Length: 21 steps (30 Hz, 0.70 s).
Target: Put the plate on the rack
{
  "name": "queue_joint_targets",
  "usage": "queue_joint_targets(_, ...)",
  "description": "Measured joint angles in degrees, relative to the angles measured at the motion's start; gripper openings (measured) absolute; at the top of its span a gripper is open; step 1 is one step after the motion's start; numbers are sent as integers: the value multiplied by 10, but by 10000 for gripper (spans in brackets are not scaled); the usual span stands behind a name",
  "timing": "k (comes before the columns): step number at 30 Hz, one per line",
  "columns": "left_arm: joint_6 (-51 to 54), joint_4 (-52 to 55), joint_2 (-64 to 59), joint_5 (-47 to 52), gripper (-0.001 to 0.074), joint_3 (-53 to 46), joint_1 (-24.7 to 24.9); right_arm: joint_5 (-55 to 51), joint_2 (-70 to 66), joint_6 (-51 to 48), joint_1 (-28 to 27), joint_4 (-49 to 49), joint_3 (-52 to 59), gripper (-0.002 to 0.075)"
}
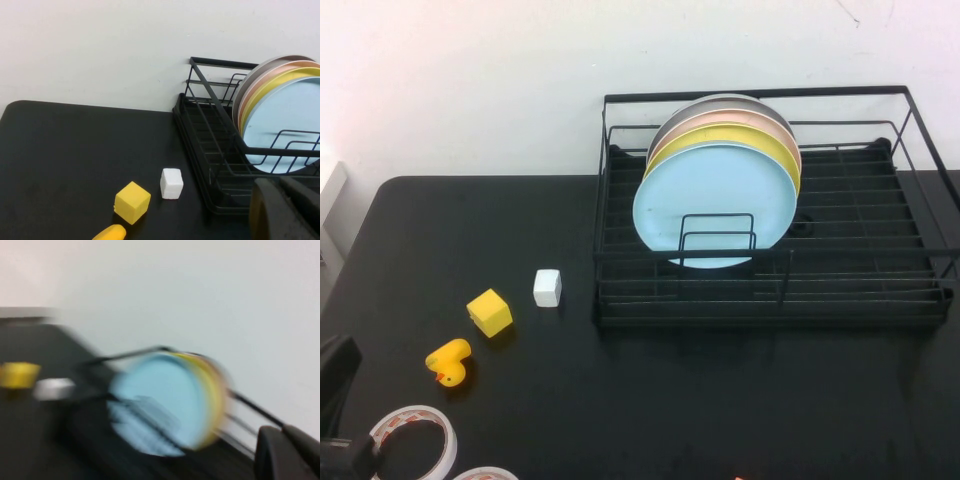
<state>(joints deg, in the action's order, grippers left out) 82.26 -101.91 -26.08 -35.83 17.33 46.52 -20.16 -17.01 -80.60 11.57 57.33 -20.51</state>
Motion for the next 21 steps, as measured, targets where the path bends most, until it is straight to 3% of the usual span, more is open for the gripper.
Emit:
queue_joint_targets(7, 0, 0, 0, 0, -2, 0, 0, 240, 0, 0, 0, 10, 75, 0)
queue_joint_targets(11, 0, 0, 0, 0, -2, 0, 0, 285, 17, 2, 0, 8, 117, 0)
queue_joint_targets(13, 0, 0, 0, 0, -2, 0, 0, 296, 36, 40, 0, -50, 140, 0)
queue_joint_targets(15, 0, 0, 0, 0, -1, 0, 0, 315, 60, 147, -4, -158, 164, 0)
queue_joint_targets(17, 0, 0, 0, 0, -1, 0, 0, 320, 83, 329, -17, -308, 185, 0)
queue_joint_targets(19, 0, 0, 0, 0, -2, 0, 0, 297, 107, 512, -44, -452, 197, 0)
queue_joint_targets(21, 0, 0, 0, 0, -1, 0, 0, 249, 128, 633, -74, -555, 200, 0)
